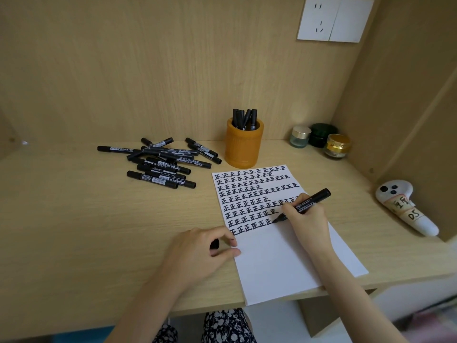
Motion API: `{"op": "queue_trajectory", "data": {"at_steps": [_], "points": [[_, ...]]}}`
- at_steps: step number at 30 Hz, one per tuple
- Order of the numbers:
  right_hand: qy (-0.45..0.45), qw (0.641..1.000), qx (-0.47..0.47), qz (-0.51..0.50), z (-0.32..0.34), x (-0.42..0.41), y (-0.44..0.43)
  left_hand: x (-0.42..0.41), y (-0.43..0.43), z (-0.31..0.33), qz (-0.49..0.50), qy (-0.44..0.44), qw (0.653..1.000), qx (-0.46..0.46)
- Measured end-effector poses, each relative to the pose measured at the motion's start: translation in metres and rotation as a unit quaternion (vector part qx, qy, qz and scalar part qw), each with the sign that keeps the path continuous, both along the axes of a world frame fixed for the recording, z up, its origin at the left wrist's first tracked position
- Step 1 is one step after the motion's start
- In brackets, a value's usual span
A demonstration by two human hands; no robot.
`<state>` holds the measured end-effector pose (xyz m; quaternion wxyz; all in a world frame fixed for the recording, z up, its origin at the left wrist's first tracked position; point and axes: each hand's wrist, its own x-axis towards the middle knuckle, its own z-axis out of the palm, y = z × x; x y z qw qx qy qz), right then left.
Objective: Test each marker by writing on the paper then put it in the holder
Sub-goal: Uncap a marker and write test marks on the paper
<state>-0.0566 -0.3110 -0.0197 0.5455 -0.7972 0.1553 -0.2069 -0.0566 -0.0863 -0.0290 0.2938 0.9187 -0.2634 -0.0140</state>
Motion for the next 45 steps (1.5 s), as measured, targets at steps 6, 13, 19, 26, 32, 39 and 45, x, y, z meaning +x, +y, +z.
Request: {"op": "queue_trajectory", "data": {"at_steps": [6, 13, 19, 26, 32, 39, 45], "points": [[-0.014, 0.998, 0.052, -0.011, -0.002, 0.001, -0.004, -0.001, 0.0, 0.0, -0.01, 0.0, 1.0, -0.006], [-0.044, 0.983, 0.177, 0.028, 0.004, -0.001, -0.005, -0.006, 0.002, 0.0, -0.01, 0.032, 0.99, -0.135], [-0.043, 0.946, 0.299, 0.119, 0.021, -0.008, 0.015, -0.004, -0.001, 0.009, 0.029, 0.123, 0.953, -0.275], [-0.043, 0.956, 0.235, 0.169, 0.029, -0.011, 0.041, -0.002, 0.001, 0.011, 0.055, 0.148, 0.92, -0.358], [-0.065, 0.955, 0.224, 0.18, 0.024, -0.01, 0.056, 0.0, 0.003, 0.012, 0.069, 0.109, 0.917, -0.378], [-0.068, 0.957, 0.183, 0.216, 0.017, -0.011, 0.065, -0.001, 0.0, 0.012, 0.082, 0.119, 0.908, -0.394], [-0.059, 0.948, 0.171, 0.264, 0.016, -0.012, 0.067, -0.003, 0.002, 0.015, 0.098, 0.097, 0.903, -0.408]]}}
